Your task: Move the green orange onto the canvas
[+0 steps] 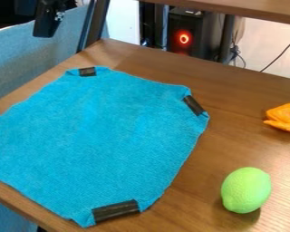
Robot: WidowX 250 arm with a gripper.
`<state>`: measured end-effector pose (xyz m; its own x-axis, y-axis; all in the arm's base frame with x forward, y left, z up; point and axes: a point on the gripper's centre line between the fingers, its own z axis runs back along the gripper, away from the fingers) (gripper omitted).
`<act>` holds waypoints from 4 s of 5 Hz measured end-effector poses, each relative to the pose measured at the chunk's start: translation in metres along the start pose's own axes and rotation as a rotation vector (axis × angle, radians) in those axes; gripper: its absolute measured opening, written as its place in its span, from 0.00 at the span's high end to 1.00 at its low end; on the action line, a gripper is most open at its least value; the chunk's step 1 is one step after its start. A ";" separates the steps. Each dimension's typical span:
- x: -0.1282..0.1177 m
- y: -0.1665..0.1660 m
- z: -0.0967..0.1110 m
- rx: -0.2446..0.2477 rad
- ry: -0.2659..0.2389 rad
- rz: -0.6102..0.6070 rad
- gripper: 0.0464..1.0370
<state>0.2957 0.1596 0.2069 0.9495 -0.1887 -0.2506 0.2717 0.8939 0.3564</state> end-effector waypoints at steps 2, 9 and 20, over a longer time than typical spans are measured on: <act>-0.054 0.040 -0.009 -0.249 -0.191 0.134 0.04; -0.008 -0.140 0.070 -0.223 -0.525 -0.475 0.04; 0.078 -0.336 0.017 -0.163 -0.214 -0.444 0.07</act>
<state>0.2811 -0.1630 0.0831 0.7640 -0.6275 -0.1503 0.6436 0.7577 0.1082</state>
